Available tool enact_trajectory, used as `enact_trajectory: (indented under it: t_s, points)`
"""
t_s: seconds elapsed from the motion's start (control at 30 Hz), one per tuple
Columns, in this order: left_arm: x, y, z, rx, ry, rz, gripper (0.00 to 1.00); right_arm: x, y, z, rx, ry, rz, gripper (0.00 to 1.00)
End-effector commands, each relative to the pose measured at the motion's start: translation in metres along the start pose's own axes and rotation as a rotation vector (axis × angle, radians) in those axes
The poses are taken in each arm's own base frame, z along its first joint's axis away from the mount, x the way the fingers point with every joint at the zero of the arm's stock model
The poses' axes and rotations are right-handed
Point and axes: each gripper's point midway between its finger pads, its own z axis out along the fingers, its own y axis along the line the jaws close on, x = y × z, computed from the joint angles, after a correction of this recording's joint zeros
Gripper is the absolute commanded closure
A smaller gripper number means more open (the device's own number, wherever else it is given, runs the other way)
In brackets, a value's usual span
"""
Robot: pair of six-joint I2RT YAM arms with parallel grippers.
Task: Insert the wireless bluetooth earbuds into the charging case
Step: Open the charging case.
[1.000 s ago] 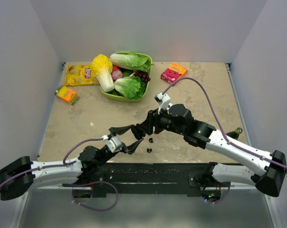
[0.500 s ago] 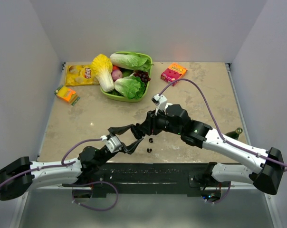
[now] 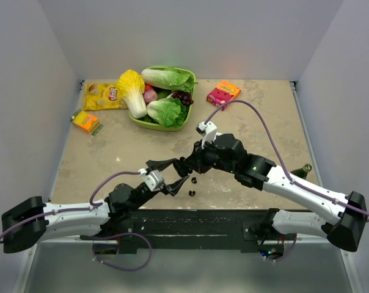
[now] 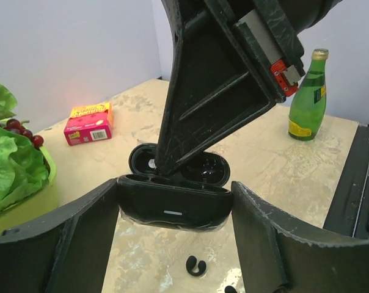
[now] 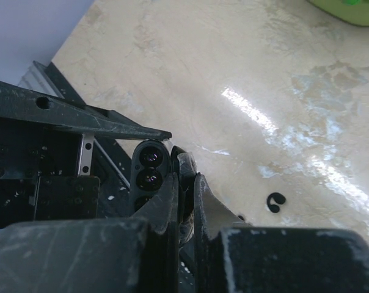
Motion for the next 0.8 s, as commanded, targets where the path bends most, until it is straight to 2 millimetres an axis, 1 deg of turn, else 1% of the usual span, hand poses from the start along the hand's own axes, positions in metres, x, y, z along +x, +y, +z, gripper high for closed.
enact_trajectory:
  t_s: [0.0,0.03,0.07,0.1,0.13,0.17,0.27,0.33,0.37,0.4,0.43,0.47,0.5,0.53,0.57,0.6,0.67,0.73,0.77]
  points:
    - [0.005,0.001,0.012,-0.043,0.059,-0.08,0.26,-0.053,0.012,-0.035,-0.005,-0.134,-0.181,1.0]
    - [0.008,0.002,0.012,-0.05,0.067,-0.078,0.21,-0.061,0.015,-0.042,-0.005,-0.153,-0.197,1.0]
    - [0.011,0.002,0.011,-0.049,0.076,-0.075,0.0,-0.062,0.015,-0.045,-0.005,-0.153,-0.222,1.0]
    - [0.013,0.001,0.011,-0.055,0.08,-0.112,0.0,-0.061,0.015,-0.048,-0.001,-0.141,-0.233,1.0]
    - [0.014,0.001,0.011,-0.061,0.084,-0.12,0.0,-0.065,0.017,-0.051,-0.003,-0.148,-0.242,1.0]
    - [0.018,0.001,0.011,-0.06,0.099,-0.122,0.0,-0.068,0.015,-0.054,0.012,-0.158,-0.256,1.0]
    - [0.019,-0.002,0.013,-0.056,0.111,-0.145,0.0,-0.072,0.016,-0.062,0.015,-0.161,-0.292,1.0]
    - [0.018,-0.008,0.013,-0.028,0.114,-0.168,0.0,-0.073,0.012,-0.066,0.045,-0.173,-0.31,1.0]
    - [0.017,-0.011,0.012,-0.009,0.119,-0.177,0.0,-0.072,0.01,-0.067,0.052,-0.18,-0.352,1.0]
    - [0.013,-0.022,0.012,0.045,0.118,-0.2,0.0,-0.076,0.017,-0.076,0.04,-0.226,-0.391,1.0]
    - [0.012,-0.027,0.011,0.077,0.121,-0.212,0.0,-0.067,0.015,-0.075,0.038,-0.22,-0.443,1.0]
    - [0.006,-0.033,0.008,0.113,0.112,-0.224,0.0,-0.069,0.014,-0.081,0.051,-0.238,-0.51,1.0]
    - [0.001,-0.047,0.004,0.194,0.105,-0.25,0.0,-0.063,0.015,-0.084,0.057,-0.216,-0.539,1.0]
    - [-0.004,-0.053,0.001,0.234,0.092,-0.261,0.0,-0.064,0.013,-0.087,0.076,-0.205,-0.561,1.0]
    - [-0.011,-0.058,-0.002,0.268,0.077,-0.276,0.0,-0.061,0.012,-0.088,0.083,-0.182,-0.598,1.0]
    - [-0.017,-0.066,-0.005,0.317,0.069,-0.295,0.0,-0.051,0.016,-0.089,0.065,-0.146,-0.628,1.0]
    - [-0.023,-0.069,-0.009,0.343,0.069,-0.306,0.0,-0.05,0.017,-0.089,0.073,-0.132,-0.651,1.0]
    - [-0.031,-0.068,-0.008,0.338,0.057,-0.318,0.0,-0.045,0.013,-0.086,0.108,-0.104,-0.666,1.0]
    - [-0.031,-0.067,-0.008,0.337,0.063,-0.314,0.0,-0.042,0.013,-0.084,0.108,-0.091,-0.672,1.0]
